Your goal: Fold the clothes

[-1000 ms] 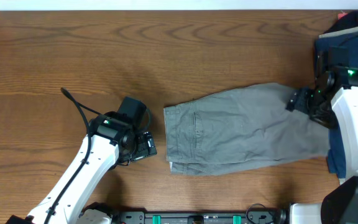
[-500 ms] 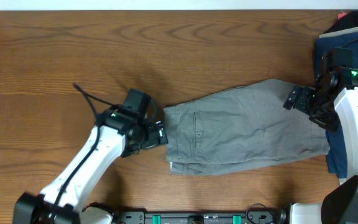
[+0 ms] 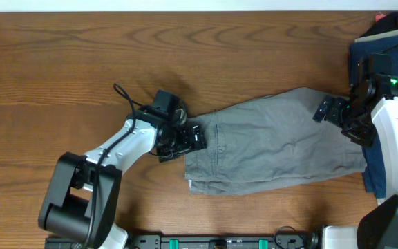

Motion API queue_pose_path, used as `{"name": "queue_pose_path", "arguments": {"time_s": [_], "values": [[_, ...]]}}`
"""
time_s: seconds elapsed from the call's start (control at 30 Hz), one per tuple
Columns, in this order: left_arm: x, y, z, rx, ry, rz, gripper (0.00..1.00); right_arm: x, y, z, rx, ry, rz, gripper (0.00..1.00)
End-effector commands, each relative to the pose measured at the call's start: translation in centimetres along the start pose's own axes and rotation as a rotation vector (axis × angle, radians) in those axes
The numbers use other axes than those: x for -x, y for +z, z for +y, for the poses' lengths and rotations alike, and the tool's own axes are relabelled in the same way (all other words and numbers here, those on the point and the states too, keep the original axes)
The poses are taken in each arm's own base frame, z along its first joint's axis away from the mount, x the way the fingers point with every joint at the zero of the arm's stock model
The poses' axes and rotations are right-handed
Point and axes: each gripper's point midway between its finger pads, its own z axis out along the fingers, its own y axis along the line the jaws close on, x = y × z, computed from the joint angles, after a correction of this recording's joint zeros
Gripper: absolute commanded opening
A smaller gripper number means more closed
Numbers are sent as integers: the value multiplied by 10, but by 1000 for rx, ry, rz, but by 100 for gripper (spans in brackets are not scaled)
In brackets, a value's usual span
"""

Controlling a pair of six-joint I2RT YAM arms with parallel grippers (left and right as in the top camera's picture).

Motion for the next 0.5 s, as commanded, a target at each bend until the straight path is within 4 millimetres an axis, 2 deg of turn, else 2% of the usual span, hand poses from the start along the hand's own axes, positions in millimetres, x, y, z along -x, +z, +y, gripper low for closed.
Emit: {"name": "queue_pose_path", "arguments": {"time_s": [0.0,0.1,0.13,0.17,0.27,0.33,0.37,0.47], "values": [[-22,26,21,27,-26,114,98,-1,-1,0,8,20,3,99],[-23,27,20,27,-20,116,99,-2,-1,1,16,20,7,99],[-23,27,20,28,-18,116,91,-2,-1,1,16,20,7,99],[-23,27,19,28,-17,116,81,-2,-1,1,16,20,7,99],[-23,27,19,29,-20,116,36,-2,-1,1,16,20,7,99],[-23,27,21,35,-21,114,10,-2,-1,1,16,20,7,99],[-23,27,21,35,-21,114,6,-2,-1,1,16,20,7,99],[-23,27,21,37,-24,116,6,-2,-1,1,16,20,7,99]]}}
